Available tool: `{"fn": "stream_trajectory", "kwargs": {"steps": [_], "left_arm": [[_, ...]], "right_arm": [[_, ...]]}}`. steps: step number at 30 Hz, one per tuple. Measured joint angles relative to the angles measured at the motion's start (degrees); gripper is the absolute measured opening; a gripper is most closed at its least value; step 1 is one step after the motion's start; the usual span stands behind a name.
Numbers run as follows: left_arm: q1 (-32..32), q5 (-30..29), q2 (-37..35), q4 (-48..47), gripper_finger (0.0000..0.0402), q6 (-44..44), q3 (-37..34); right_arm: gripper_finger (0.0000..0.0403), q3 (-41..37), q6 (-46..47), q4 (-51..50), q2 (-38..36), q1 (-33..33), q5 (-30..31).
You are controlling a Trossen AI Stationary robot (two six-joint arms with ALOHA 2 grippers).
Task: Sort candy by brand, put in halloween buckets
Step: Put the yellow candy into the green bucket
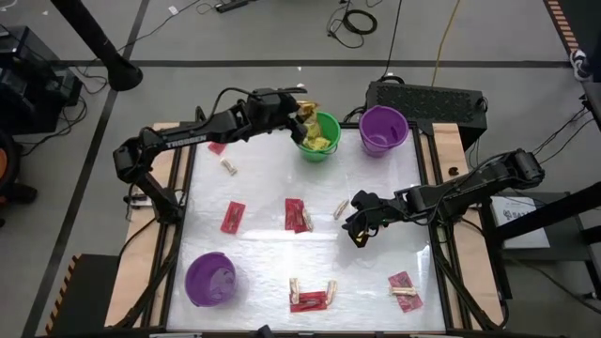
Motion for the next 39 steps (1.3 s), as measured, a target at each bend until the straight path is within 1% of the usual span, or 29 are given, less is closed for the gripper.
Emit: {"fn": "stream_trajectory", "kwargs": {"steps": [4, 16, 23, 33, 36, 39], "left_arm": [[-0.1, 1.2, 0.0, -0.4, 0.0189, -0.6, 0.0], [-0.1, 1.2, 0.7, -6.2, 0.0189, -2.0, 0.0], [-0.2, 0.1, 1.8, -6.4, 0.0189, -3.6, 0.0], [-0.3, -0.8, 2.0, -12.0, 0.0189, -3.6, 0.0], [-0.3, -1.2, 2.0, -12.2, 0.0189, -3.6, 0.0], [-0.3, -1.7, 3.5, -8.7, 0.0189, -5.9, 0.0]], "right_arm": [[0.013, 0.0, -0.1, 0.0, 0.0, 0.0, 0.1], [0.013, 0.0, 0.1, 0.1, 0.0, 0.0, 0.1], [0.013, 0.0, 0.2, 0.2, 0.0, 0.0, 0.0], [0.013, 0.0, -1.0, 0.5, 0.0, 0.0, 0.0], [0.013, 0.0, -1.3, 0.4, 0.0, 0.0, 0.0], [0.013, 0.0, -1.3, 0.5, 0.0, 0.0, 0.0]]}}
